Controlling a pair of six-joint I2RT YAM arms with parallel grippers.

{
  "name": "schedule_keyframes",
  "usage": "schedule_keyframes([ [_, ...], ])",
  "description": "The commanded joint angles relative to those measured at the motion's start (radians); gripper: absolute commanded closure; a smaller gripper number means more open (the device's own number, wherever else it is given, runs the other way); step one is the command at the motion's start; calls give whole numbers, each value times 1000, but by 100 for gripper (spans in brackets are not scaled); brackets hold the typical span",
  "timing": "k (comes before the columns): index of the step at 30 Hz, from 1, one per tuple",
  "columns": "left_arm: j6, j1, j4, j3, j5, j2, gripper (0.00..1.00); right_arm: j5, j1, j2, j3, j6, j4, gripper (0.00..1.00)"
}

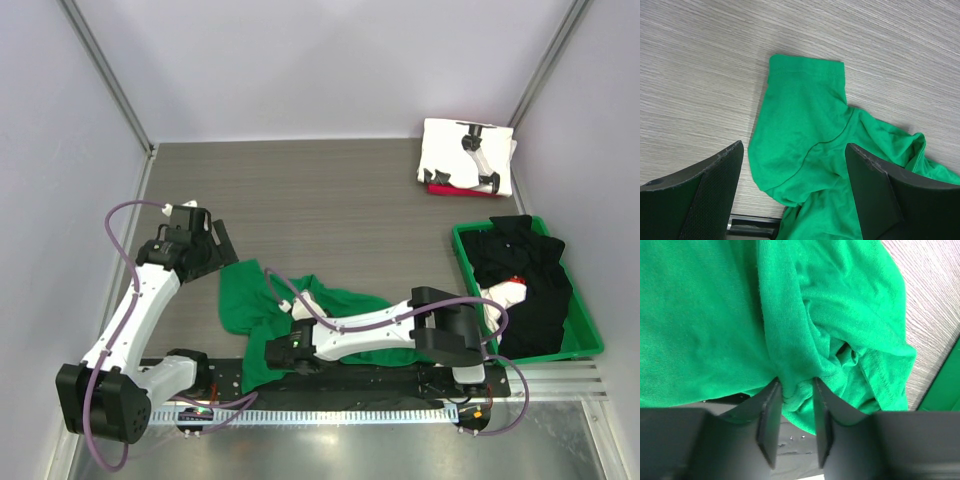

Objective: Fold and stack the t-shirts

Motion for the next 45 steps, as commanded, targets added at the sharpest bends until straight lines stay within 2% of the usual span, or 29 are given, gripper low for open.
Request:
schedule_keyframes([
  [1,21,-4,11,0,-7,-17,17,61,1,-20,18,29,-25,66],
  [8,19,-7,11,-2,-9,-14,17,63,1,-57,27,33,-28,74],
  [10,19,-6,11,-2,-9,-14,17,52,1,-59,30,29,-30,73],
  [14,19,-9,11,-2,-10,-14,17,35,1,-82,22,35,-28,64],
  [29,18,-12,11,-2,-12,-12,17,48,-18,-149,-31,33,-27,63],
  [39,18,-10,11,-2,-13,-9,17,35,-29,-146,-84,10,41,79],
  [42,18,-12,10,-2,-15,-9,17,40,-50,-160,-108,-4,65,88],
  [43,18,-12,10,-2,-15,-9,17,41,-59,-164,-120,-14,73,97],
  [45,18,-12,10,-2,-15,-9,17,46,-85,-180,-130,-30,84,99],
])
